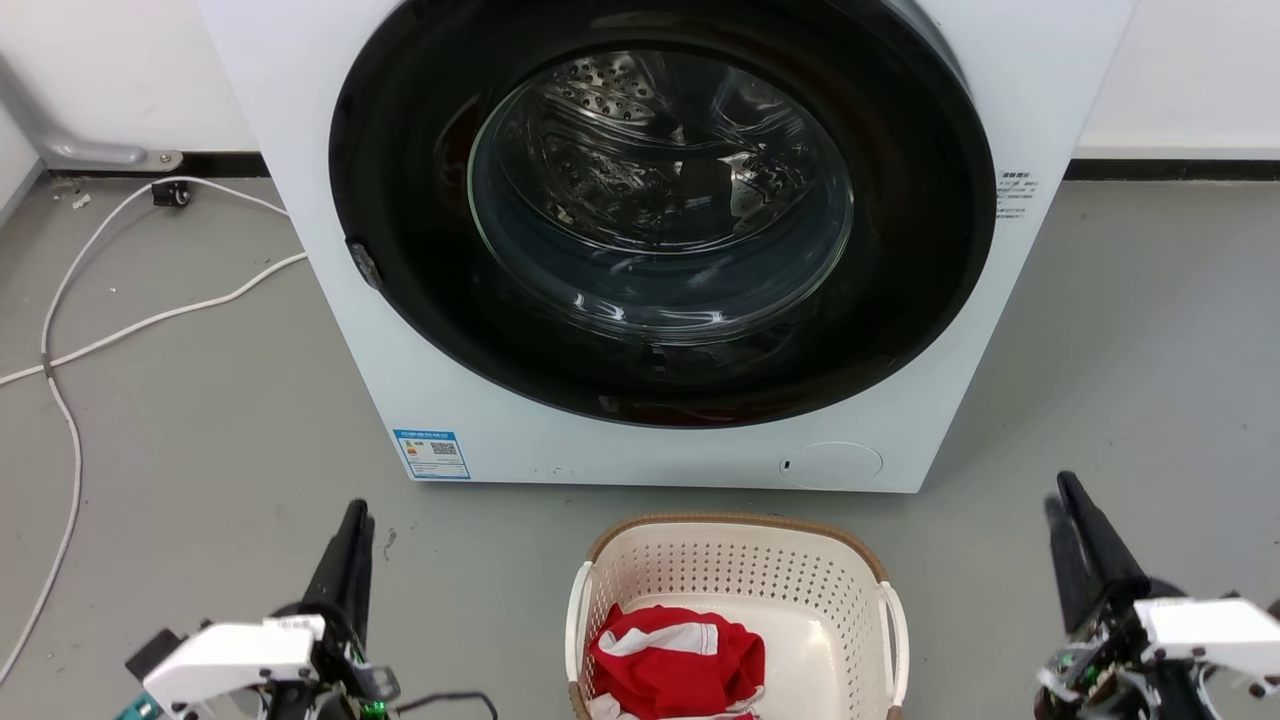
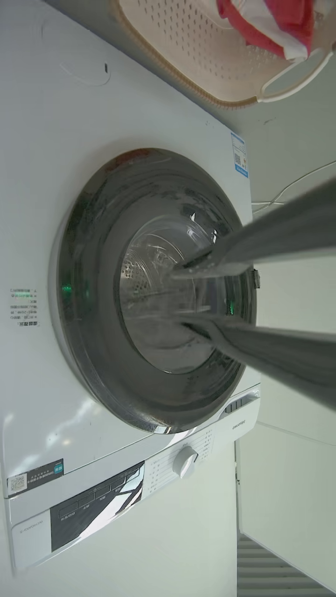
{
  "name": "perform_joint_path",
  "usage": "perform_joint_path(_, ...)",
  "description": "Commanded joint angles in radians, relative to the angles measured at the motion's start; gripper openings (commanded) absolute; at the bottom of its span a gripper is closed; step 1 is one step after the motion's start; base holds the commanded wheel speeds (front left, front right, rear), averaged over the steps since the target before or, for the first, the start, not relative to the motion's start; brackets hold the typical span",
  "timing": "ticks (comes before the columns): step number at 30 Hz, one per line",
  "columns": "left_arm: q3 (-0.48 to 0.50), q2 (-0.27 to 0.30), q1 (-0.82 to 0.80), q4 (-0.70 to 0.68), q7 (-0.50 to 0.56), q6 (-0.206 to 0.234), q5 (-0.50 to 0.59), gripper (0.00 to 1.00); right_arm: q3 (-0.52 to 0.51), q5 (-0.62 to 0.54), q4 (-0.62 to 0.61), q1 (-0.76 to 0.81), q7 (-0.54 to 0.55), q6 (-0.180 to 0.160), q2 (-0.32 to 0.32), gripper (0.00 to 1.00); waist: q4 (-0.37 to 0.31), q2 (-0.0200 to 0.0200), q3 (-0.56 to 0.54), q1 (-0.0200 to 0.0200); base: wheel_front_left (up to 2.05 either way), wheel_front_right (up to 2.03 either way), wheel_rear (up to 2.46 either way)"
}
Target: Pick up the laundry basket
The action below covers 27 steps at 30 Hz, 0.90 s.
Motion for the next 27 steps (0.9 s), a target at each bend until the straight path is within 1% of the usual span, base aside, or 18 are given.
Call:
perform_joint_path(1, -0.002, 0.0, 0.001, -0.001, -0.003, 0.0, 0.001, 1.0, 0.002, -0.002, -0.001, 0.002, -0.003, 0.0, 0.0, 1.0, 0.0, -0.0001, 0.0, 0.0, 0.0, 0.0, 0.0)
perform_joint_path(4, -0.005, 0.0, 0.004, -0.013, -0.019, 0.0, 0.019, 1.0, 0.006, -0.021, -0.009, 0.007, -0.019, 0.0, 0.0, 1.0, 0.0, -0.0001, 0.0, 0.0, 0.0, 0.0, 0.0)
perform_joint_path(7, -0.001, 0.0, 0.007, -0.025, -0.035, 0.001, 0.064, 1.0, 0.006, -0.07, -0.022, 0.012, -0.035, 0.0, 0.0, 1.0, 0.0, -0.0001, 0.001, 0.0, 0.0, 0.0, 0.0)
perform_joint_path(11, -0.004, 0.0, 0.009, -0.049, -0.054, 0.01, 0.149, 1.0, 0.009, -0.171, -0.052, 0.018, -0.054, 0.0, 0.0, 1.0, 0.0, -0.0001, 0.002, 0.0, 0.0, 0.0, 0.0)
perform_joint_path(17, -0.023, 0.001, 0.018, -0.09, -0.082, 0.041, 0.275, 1.0, 0.022, -0.323, -0.094, 0.033, -0.082, 0.0, 0.0, 1.0, 0.001, -0.0001, 0.003, 0.0, 0.0, 0.0, 0.0)
perform_joint_path(27, -0.059, 0.001, 0.033, -0.133, -0.124, 0.067, 0.463, 1.0, 0.048, -0.551, -0.147, 0.058, -0.125, 0.0, 0.0, 1.0, 0.002, -0.0001, 0.004, 0.0, 0.0, 0.0, 0.0)
